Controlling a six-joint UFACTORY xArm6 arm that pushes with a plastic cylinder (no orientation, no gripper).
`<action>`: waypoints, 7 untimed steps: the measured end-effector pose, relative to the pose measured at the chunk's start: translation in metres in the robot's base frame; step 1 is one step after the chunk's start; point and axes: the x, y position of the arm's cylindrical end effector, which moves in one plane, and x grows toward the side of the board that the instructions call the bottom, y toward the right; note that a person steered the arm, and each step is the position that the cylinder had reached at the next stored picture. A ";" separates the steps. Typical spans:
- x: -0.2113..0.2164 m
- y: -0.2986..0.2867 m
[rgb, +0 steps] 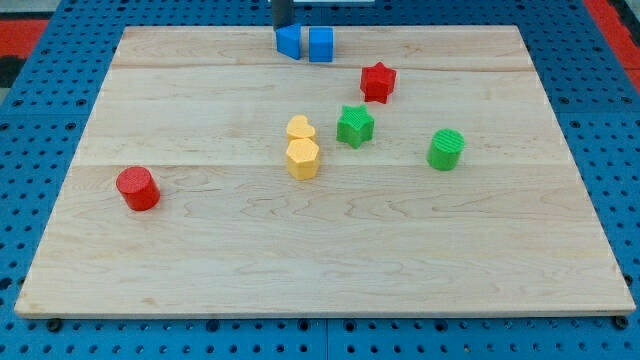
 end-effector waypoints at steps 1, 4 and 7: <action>0.000 -0.007; -0.001 -0.061; -0.001 -0.089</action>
